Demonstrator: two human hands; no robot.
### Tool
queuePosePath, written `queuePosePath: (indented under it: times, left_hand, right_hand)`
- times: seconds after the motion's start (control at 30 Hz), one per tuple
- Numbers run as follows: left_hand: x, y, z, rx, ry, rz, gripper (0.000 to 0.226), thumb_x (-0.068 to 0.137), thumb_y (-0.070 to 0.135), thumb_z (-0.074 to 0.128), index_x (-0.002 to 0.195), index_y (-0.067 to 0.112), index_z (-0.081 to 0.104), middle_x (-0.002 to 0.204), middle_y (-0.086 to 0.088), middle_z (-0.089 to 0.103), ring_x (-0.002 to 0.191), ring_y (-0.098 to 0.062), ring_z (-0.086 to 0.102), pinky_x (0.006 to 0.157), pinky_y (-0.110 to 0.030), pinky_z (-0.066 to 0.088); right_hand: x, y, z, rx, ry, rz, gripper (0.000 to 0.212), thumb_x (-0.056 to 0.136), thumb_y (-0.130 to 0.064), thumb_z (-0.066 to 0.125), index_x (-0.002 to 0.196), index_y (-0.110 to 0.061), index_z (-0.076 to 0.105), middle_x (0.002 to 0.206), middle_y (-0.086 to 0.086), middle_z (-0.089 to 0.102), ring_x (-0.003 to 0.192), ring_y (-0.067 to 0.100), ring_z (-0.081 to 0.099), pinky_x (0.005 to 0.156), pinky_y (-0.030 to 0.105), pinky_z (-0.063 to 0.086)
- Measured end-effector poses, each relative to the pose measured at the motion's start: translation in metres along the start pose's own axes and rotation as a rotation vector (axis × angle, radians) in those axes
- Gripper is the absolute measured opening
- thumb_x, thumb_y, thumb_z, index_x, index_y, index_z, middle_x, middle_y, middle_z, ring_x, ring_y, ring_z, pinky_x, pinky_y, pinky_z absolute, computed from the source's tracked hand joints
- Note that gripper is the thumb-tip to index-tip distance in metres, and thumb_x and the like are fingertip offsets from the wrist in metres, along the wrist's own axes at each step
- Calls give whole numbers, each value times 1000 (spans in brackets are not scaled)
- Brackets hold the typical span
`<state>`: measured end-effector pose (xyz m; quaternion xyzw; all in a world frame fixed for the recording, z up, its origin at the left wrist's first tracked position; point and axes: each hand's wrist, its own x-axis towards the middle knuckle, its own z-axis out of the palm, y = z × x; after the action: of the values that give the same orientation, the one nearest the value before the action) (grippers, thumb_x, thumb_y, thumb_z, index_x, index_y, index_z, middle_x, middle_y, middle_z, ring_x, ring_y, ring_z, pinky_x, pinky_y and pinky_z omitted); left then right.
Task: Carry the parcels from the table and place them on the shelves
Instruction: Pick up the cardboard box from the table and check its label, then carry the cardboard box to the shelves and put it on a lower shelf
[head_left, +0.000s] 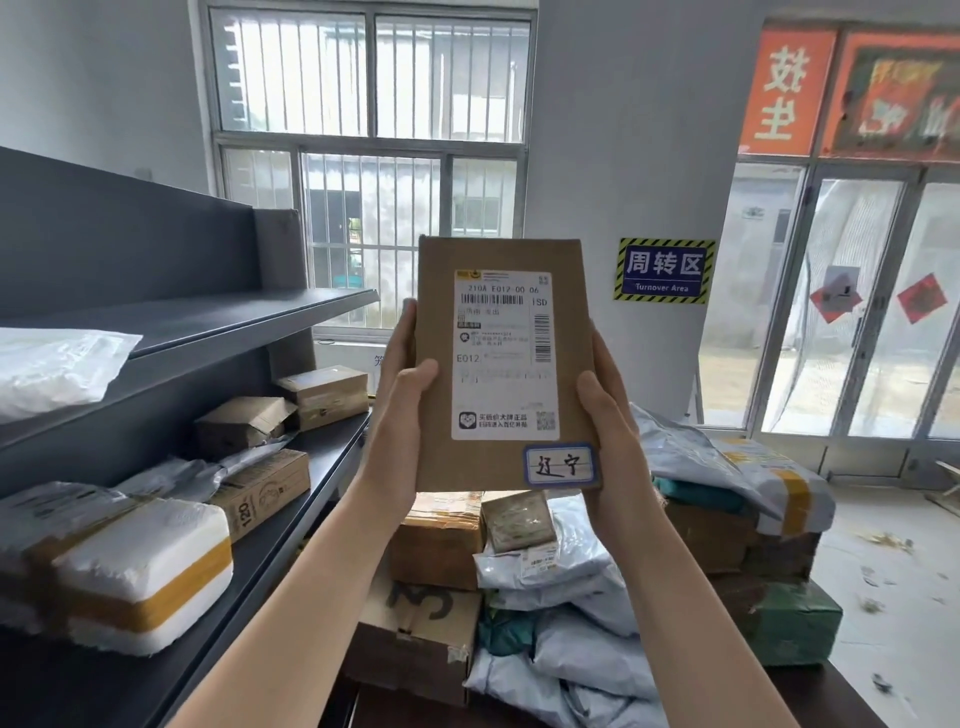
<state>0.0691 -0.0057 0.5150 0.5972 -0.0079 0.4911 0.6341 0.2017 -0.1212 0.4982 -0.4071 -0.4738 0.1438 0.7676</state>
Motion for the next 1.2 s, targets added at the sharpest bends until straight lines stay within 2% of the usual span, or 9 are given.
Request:
queuePosePath:
  times: [0.07, 0.13, 0.23, 0.4, 0.57, 0.8, 1.0, 1.1, 1.2]
  left_hand:
    - [1, 3, -2, -31, -15, 19, 67, 85, 27, 52, 150, 30, 34, 143, -10, 54, 123, -32, 58, 87, -46, 54]
    - [0, 6, -3, -49, -38, 28, 68, 83, 26, 55, 149, 31, 36, 137, -7, 59, 115, -27, 64, 80, -39, 57]
    - [-3, 7, -3, -39, -70, 52, 73, 79, 29, 59, 149, 33, 37, 139, -6, 59, 116, -25, 64, 80, -36, 57]
    - [-7, 11, -1, -26, -78, 38, 71, 83, 27, 56, 150, 38, 34, 143, -5, 57, 120, -28, 62, 81, -37, 58]
    - [-16, 29, 11, 31, -82, 67, 66, 89, 29, 49, 151, 41, 29, 136, -1, 61, 108, -18, 70, 73, -31, 59]
    - [-64, 70, 45, 147, 36, 156, 66, 88, 26, 50, 149, 44, 29, 122, 6, 69, 105, -20, 70, 79, -38, 60]
    - [-155, 108, 95, 289, 256, 274, 61, 94, 25, 46, 146, 52, 29, 136, 7, 61, 118, -18, 64, 90, -39, 56]
    - [-204, 131, 122, 389, 356, 297, 52, 94, 25, 45, 134, 57, 39, 120, 18, 71, 113, -12, 67, 82, -30, 57]
    - [-249, 166, 147, 497, 464, 326, 54, 95, 20, 43, 137, 54, 38, 119, 20, 72, 111, -10, 68, 83, -26, 56]
  right_hand:
    - [-2, -2, 1, 4, 7, -44, 64, 94, -42, 55, 154, -35, 36, 141, -8, 64, 116, 16, 71, 82, 28, 61]
    - [-6, -3, 2, 22, 1, -64, 65, 92, -43, 56, 153, -36, 36, 138, -12, 66, 117, 15, 70, 82, 26, 60]
    - [-14, -2, 0, 62, -4, -66, 60, 94, -40, 55, 152, -39, 38, 139, -11, 66, 119, 17, 69, 84, 28, 60]
    - [-17, -11, -1, 54, -16, -45, 58, 93, -36, 58, 148, -43, 42, 137, -12, 67, 119, 19, 69, 83, 30, 61]
    - [-20, -28, 5, 62, -4, -51, 57, 95, -33, 52, 150, -40, 39, 134, -12, 68, 114, 17, 71, 81, 30, 61]
    - [-45, -70, 4, 189, -132, -58, 60, 93, -31, 49, 152, -31, 38, 134, -3, 68, 112, 23, 72, 82, 37, 64]
    - [-94, -112, -7, 355, -369, 1, 58, 96, -27, 47, 153, -29, 39, 140, 1, 66, 123, 29, 66, 98, 49, 56]
    - [-125, -132, -8, 451, -479, 23, 55, 98, -27, 47, 152, -30, 40, 139, -2, 67, 121, 23, 68, 95, 41, 59]
    - [-155, -153, 0, 567, -552, 85, 54, 96, -28, 49, 149, -34, 43, 137, -4, 68, 118, 22, 69, 86, 33, 61]
